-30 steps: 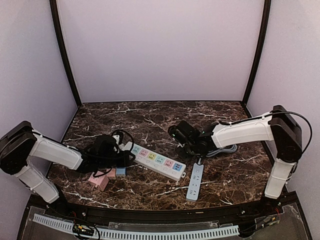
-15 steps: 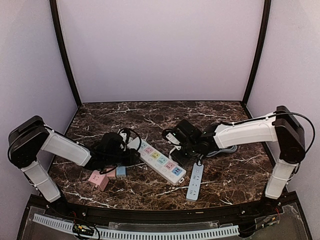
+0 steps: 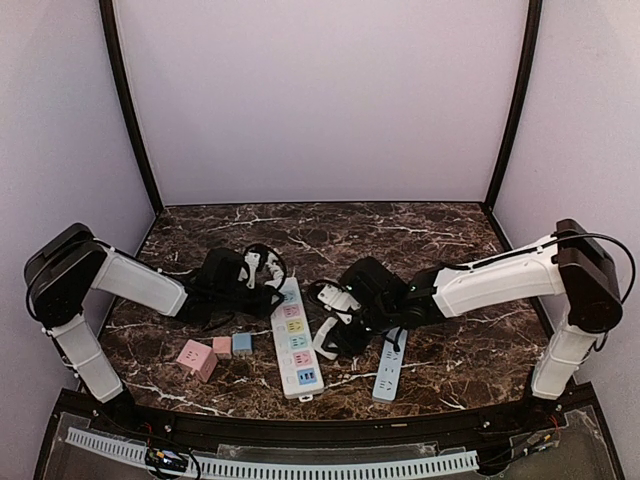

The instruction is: Insert the plug

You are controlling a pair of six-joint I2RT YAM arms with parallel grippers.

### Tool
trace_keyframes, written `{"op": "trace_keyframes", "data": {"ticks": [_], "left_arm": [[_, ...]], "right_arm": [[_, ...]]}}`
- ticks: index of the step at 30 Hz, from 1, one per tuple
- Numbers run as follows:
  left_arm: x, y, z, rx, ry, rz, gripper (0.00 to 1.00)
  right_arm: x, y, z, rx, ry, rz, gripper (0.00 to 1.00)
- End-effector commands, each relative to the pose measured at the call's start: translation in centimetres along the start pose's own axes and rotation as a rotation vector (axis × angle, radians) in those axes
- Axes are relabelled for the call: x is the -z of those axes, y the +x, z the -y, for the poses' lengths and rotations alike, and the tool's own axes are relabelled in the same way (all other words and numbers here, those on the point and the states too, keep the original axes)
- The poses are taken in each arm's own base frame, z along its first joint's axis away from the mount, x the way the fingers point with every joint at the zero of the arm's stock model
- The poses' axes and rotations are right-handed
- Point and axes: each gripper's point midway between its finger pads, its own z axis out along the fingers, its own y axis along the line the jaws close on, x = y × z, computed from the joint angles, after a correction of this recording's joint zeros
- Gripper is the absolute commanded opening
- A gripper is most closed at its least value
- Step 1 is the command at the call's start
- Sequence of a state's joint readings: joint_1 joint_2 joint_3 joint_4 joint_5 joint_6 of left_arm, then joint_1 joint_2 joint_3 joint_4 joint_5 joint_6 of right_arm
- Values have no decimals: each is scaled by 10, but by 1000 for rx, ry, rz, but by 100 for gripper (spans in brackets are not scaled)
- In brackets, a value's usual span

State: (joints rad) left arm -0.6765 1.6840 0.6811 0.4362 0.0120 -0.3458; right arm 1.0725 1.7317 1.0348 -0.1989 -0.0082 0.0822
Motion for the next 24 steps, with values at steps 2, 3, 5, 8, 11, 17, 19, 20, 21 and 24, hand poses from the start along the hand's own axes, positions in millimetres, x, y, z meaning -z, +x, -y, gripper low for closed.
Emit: {"op": "trace_keyframes", "data": {"ticks": [2,3,5,8,11,17,19,20,21,24], "left_arm": [[-13,7,32,-91,171,-70,55],[-14,5,36,-100,192,-71,55],[-14,3,44,-111,233,-74,55],[-14,3,56,-127,295,-83,55],[-12,7,70,-164,366,-95,55],[-14,8,86,-225,413,-98,55],[-16,5,86,-231,408,-93,56],[-16,1,85,-231,391,-84,56],[-16,-1,83,-229,378,-80,57],[-13,-12,69,-225,276,-58,63]], "right_arm": [[4,-13,-51,36,-209,77,0],[4,-15,-55,44,-220,82,0],[4,-17,-60,55,-226,84,0],[5,-18,-52,45,-164,76,0],[16,-15,-40,33,-98,74,0],[41,-19,-29,38,0,62,0],[45,-26,-39,70,-8,70,0],[46,-29,-44,91,-8,73,0],[47,-35,-49,108,-5,84,0],[46,-44,-63,151,-2,93,0]]}}
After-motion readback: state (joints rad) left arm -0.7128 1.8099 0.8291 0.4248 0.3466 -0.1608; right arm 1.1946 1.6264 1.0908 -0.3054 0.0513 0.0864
